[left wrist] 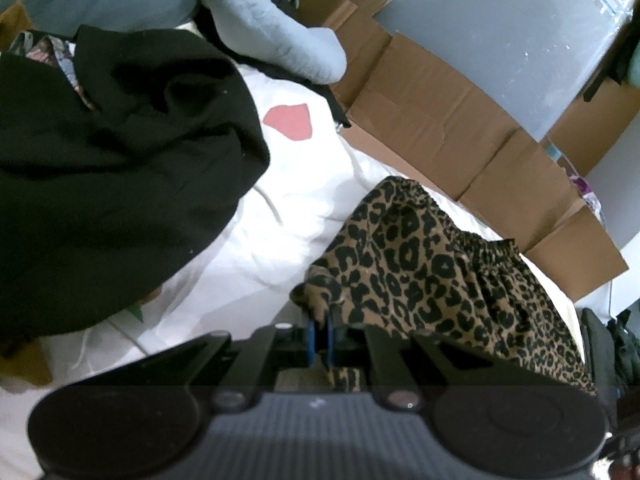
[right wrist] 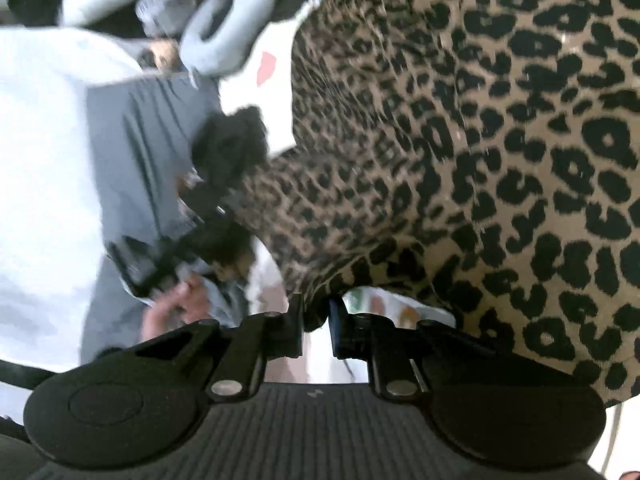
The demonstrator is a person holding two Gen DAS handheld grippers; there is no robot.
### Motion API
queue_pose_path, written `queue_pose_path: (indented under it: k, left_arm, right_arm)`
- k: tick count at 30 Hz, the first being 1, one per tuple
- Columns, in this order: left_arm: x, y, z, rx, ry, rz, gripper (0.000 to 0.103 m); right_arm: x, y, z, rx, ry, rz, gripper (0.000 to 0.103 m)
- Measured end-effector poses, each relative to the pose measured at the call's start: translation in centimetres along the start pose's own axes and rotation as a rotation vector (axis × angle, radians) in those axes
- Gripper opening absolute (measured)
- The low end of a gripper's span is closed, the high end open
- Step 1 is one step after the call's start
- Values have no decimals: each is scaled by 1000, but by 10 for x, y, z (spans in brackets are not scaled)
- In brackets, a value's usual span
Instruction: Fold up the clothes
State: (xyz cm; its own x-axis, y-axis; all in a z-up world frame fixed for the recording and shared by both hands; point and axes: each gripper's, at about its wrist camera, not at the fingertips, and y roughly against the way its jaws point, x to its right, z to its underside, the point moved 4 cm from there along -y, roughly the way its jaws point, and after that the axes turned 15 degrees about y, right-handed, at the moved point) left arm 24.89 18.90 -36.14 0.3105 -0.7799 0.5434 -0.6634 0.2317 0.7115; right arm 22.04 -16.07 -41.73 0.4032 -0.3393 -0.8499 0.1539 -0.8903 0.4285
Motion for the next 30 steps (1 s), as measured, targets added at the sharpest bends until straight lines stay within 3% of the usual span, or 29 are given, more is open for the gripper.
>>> queue_pose_path:
  k: [6, 11, 16, 20, 26, 30]
  left_arm:
    - [-2, -4, 0, -1, 5, -7, 6]
    - [-6, -9, 2, -4, 23, -19, 6]
    - [-8, -14, 3, -8, 23, -30, 6]
    - [-8, -19, 4, -12, 23, -36, 6]
    - [-8, -20, 6, -8, 25, -37, 6]
    - [-9, -19, 6, -8, 28, -36, 6]
  right_arm:
    - [5, -12, -10, 14, -12, 5, 14]
    - [11, -22, -20, 16, -14, 21, 22]
    - [28, -36, -23, -8, -35, 99, 30]
    - [42, -42, -21, -34, -49, 169, 30]
    - [35, -26, -25, 15, -67, 145, 34]
    - [21, -17, -15, -12, -59, 116, 39]
